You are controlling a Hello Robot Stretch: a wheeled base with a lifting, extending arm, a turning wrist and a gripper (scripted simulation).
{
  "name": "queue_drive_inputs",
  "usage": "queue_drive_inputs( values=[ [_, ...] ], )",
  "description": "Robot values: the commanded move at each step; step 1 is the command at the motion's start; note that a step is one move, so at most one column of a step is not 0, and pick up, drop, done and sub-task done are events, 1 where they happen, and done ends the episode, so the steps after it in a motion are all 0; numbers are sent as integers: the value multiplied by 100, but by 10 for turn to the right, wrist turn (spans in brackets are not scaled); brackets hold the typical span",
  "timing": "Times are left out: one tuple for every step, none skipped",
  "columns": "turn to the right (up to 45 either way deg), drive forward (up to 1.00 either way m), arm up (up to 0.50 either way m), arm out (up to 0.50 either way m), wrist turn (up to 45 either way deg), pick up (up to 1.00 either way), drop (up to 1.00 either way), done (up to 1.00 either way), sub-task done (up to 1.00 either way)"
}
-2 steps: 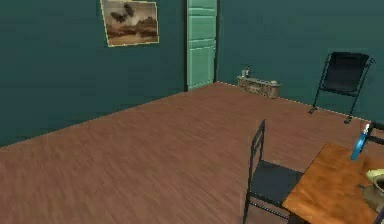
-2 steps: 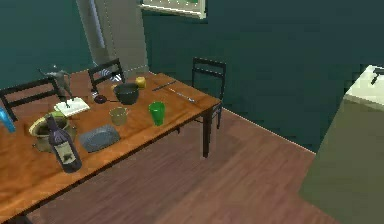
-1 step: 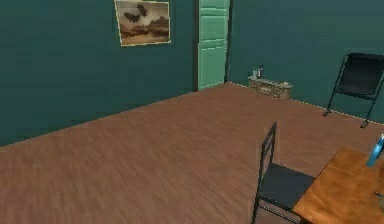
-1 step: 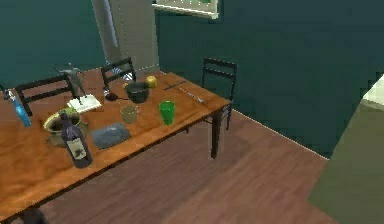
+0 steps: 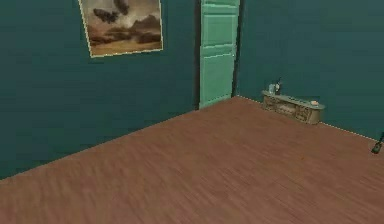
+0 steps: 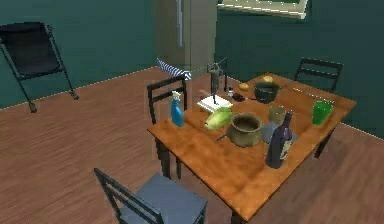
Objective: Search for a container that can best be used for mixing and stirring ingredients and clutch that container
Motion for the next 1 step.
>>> queue_drive_inputs(
  values=[
    [-60,0,0,0,0,0,0,0,0]
  ],
)
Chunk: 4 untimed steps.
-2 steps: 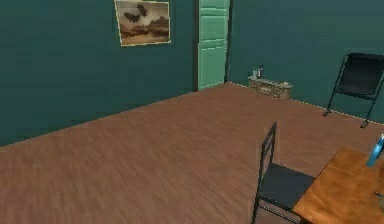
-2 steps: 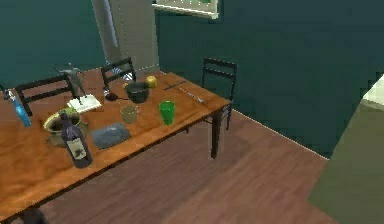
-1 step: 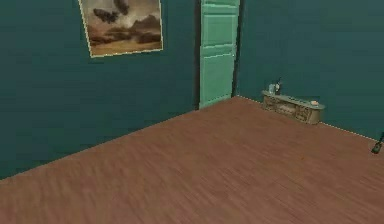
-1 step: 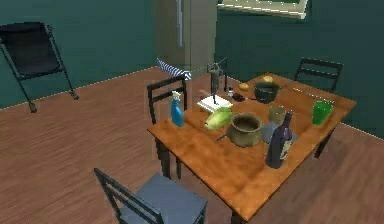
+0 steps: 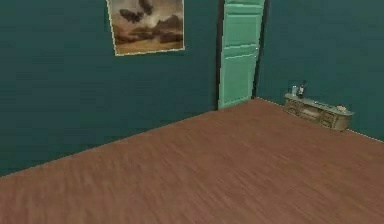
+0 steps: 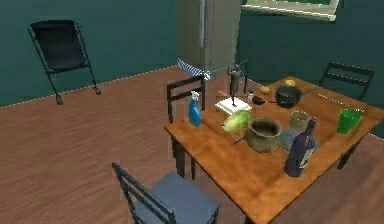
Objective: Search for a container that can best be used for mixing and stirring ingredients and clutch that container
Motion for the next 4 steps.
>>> queue_drive_inputs(
  values=[
    [0,25,0,0,0,0,0,0,0],
    [420,0,0,0,0,0,0,0,0],
    [0,80,0,0,0,0,0,0,0],
    [450,0,0,0,0,0,0,0,0]
  ],
)
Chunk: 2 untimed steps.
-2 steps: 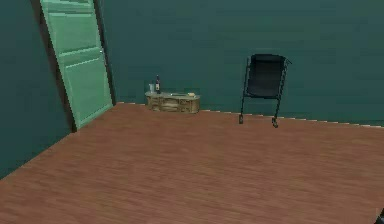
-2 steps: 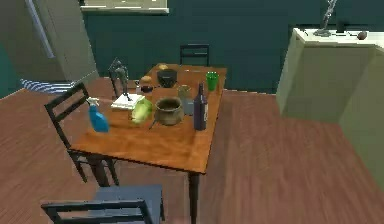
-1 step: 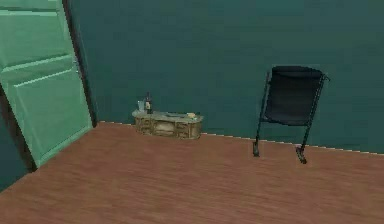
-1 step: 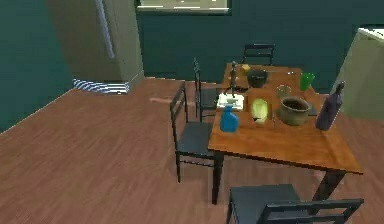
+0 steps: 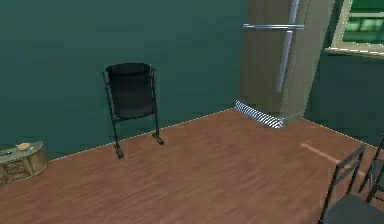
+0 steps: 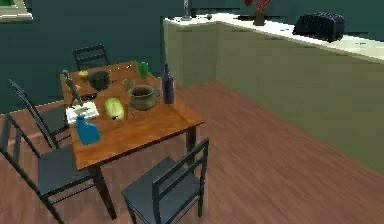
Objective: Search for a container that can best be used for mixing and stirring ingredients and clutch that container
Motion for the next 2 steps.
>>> queue_drive_inputs(
  values=[
    [120,0,0,0,0,0,0,0,0],
    [0,100,0,0,0,0,0,0,0]
  ],
)
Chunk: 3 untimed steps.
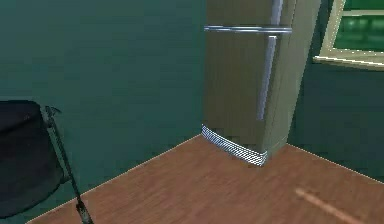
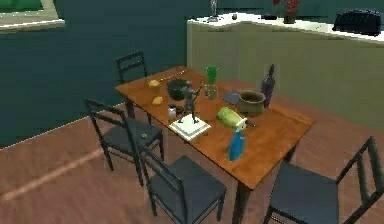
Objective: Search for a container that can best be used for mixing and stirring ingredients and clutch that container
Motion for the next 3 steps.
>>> queue_drive_inputs(
  values=[
    [120,0,0,0,0,0,0,0,0],
    [0,15,0,0,0,0,0,0,0],
    [330,0,0,0,0,0,0,0,0]
  ],
)
